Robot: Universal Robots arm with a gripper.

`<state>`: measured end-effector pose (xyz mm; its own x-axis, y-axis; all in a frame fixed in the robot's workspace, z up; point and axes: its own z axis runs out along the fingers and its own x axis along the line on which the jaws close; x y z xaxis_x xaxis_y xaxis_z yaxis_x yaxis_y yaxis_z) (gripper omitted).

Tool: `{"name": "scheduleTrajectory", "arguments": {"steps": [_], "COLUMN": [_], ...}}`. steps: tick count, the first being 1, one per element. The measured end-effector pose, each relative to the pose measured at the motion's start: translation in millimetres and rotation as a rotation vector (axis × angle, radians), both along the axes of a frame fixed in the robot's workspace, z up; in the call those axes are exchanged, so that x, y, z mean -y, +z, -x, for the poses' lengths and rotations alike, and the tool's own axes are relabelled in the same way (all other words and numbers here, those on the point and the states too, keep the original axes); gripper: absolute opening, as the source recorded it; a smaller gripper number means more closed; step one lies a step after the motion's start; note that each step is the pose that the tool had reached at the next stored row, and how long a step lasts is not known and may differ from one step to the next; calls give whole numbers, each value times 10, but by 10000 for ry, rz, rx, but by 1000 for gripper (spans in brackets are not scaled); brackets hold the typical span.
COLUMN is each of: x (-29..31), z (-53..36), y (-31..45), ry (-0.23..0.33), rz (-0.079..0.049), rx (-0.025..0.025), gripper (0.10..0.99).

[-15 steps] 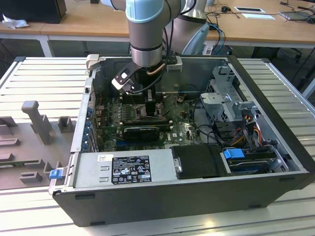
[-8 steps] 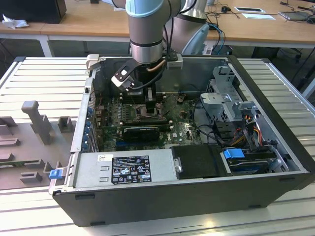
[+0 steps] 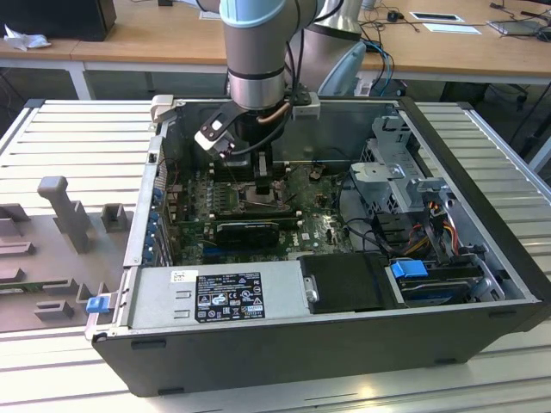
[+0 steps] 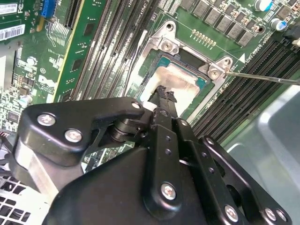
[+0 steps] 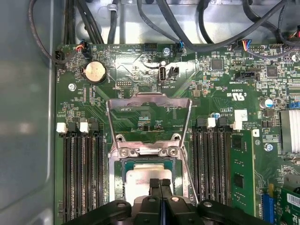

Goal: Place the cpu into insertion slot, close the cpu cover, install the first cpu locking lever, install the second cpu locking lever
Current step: 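Place the cpu into insertion slot, then close the cpu cover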

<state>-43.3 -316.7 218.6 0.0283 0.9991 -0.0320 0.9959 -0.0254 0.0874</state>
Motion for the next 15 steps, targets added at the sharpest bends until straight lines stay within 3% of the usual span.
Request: {"name": "scheduleTrajectory", "arguments": {"steps": [9,15], "x": [0,6], "z": [-2,-49], "y": [46,52], "ry": [-1,0], "rz": [0,3], "rx": [1,-4], "gripper": [106,106]}}
